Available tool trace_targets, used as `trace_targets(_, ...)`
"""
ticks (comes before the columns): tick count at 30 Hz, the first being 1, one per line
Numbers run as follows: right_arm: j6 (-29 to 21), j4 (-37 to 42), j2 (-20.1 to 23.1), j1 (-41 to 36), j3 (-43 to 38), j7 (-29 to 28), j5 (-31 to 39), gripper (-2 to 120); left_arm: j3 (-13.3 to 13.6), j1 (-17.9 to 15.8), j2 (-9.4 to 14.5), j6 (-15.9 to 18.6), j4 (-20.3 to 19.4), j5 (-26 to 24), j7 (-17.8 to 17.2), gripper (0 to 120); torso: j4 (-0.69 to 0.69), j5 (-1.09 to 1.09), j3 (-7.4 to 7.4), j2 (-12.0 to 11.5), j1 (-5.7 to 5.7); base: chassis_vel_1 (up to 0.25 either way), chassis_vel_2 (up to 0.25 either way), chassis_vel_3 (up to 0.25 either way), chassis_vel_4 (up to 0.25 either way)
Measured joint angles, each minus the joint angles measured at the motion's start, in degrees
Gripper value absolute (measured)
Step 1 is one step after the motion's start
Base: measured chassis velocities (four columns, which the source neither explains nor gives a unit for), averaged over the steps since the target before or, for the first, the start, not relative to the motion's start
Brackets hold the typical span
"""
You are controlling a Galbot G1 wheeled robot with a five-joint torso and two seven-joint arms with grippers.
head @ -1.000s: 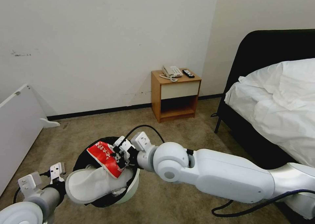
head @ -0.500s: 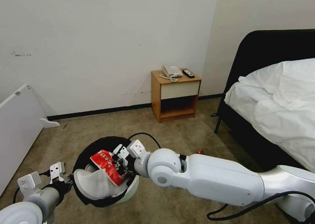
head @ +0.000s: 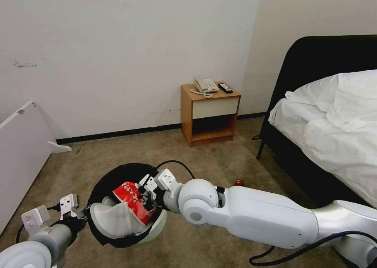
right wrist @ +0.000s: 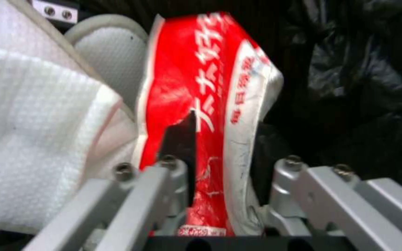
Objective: Pick up the trash bin, then pick up the garbage from the floor and place it into the trash bin.
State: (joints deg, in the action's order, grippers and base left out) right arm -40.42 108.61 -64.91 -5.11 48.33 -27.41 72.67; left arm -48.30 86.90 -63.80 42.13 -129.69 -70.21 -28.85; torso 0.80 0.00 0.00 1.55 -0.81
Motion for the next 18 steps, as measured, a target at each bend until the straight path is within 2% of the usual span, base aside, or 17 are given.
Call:
trace_targets(2, 0.0, 0.4, 0.2, 0.3, -0.4, -0.1, 0.2, 41, 0.0, 0.0, -0.1, 0.0, 0.1, 0.1, 0.0, 2, 0.0, 0.0, 0.0, 0.0, 0.0, 0.0, 0.0, 0.0, 0.0)
trace_targets(3, 0.0, 0.4, 0.2, 0.3, -0.4, -0.1, 0.2, 41, 0.0, 0.0, -0.1, 0.0, 0.1, 0.1, 0.0, 2, 0.0, 0.0, 0.0, 0.0, 0.0, 0.0, 0.0, 0.0, 0.0)
trace_targets(5, -0.1, 1.1, 0.3, 0.7, -1.0, -0.3, 0.6, 51, 0.1, 0.1, -0.2, 0.0, 0.2, 0.2, 0.0, 2, 0.0, 0.0, 0.0, 0.0, 0.0, 0.0, 0.0, 0.0, 0.0)
trace_targets(6, -0.1, 1.1, 0.3, 0.7, -1.0, -0.3, 0.6, 51, 0.1, 0.1, -0.2, 0.0, 0.2, 0.2, 0.0, 2, 0.0, 0.0, 0.0, 0.0, 0.0, 0.0, 0.0, 0.0, 0.0)
trace_targets(8, -0.1, 2.0, 0.7, 0.9, -1.7, -0.5, 1.1, 64, 0.2, 0.1, -0.4, 0.0, 0.4, 0.3, 0.0, 2, 0.0, 0.0, 0.0, 0.0, 0.0, 0.0, 0.0, 0.0, 0.0)
trace_targets(11, -0.1, 2.4, 1.0, 1.0, -2.0, -0.6, 1.3, 70, 0.2, 0.1, -0.4, 0.0, 0.4, 0.4, 0.0, 2, 0.0, 0.0, 0.0, 0.0, 0.0, 0.0, 0.0, 0.0, 0.0)
trace_targets(13, -0.1, 3.3, 1.4, 1.2, -2.7, -0.8, 1.5, 82, 0.2, 0.1, -0.5, 0.0, 0.4, 0.5, 0.0, 2, 0.0, 0.0, 0.0, 0.0, 0.0, 0.0, 0.0, 0.0, 0.0)
trace_targets(14, -0.1, 3.3, 1.4, 1.2, -2.7, -0.8, 1.5, 82, 0.2, 0.1, -0.5, 0.0, 0.4, 0.5, 0.0, 2, 0.0, 0.0, 0.0, 0.0, 0.0, 0.0, 0.0, 0.0, 0.0)
trace_targets(18, -0.1, 4.2, 1.2, 1.6, -4.3, -1.0, 2.2, 97, 0.2, 0.3, -0.7, 0.0, 0.4, 0.7, 0.1, 2, 0.0, 0.0, 0.0, 0.0, 0.0, 0.0, 0.0, 0.0, 0.0)
